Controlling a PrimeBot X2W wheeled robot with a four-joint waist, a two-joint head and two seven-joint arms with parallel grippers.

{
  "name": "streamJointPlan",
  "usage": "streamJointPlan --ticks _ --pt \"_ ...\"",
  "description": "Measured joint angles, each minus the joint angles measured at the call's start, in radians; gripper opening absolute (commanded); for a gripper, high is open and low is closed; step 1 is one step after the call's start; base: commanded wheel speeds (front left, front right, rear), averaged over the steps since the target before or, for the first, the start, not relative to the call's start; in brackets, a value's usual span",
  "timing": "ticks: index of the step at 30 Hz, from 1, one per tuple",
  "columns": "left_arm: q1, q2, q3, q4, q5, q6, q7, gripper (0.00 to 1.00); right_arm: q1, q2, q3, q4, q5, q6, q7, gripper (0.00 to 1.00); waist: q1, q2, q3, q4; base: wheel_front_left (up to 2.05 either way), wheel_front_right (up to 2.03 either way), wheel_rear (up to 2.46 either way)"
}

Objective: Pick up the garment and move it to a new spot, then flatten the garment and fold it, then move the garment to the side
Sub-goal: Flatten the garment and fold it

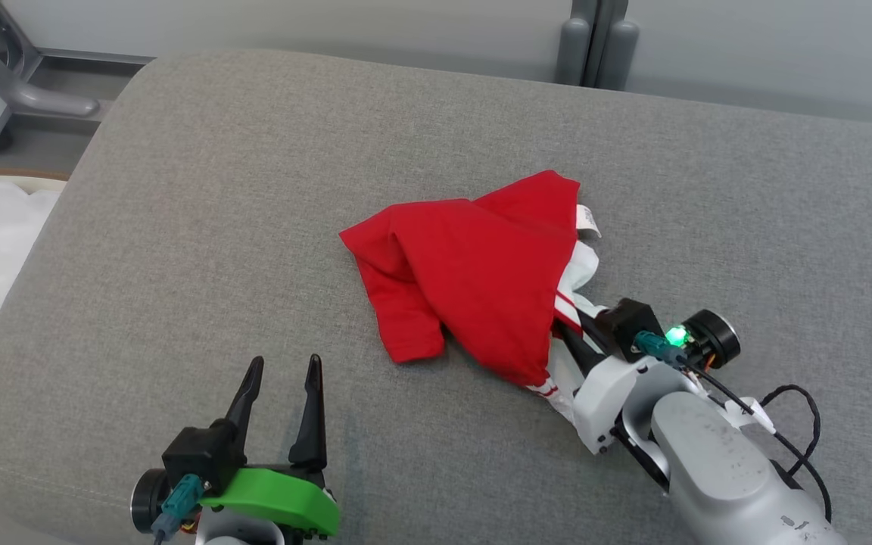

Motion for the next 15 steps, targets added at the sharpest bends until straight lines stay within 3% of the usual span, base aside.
streamJointPlan --ticks 8,15 --pt "0.014 0.000 -0.001 0.000 0.002 0.007 0.000 1.00 -0.033 0.000 -0.099 -0.130 -0.041 0.000 0.000 0.00 0.0000 0.0000 -0.035 -0.029 0.00 0.00 0.00" --pt "0.019 -0.001 -0.003 -0.007 0.002 0.007 0.000 1.00 -0.104 0.000 -0.251 -0.174 -0.144 0.000 0.000 0.00 0.0000 0.0000 -0.062 -0.067 0.00 0.00 0.00"
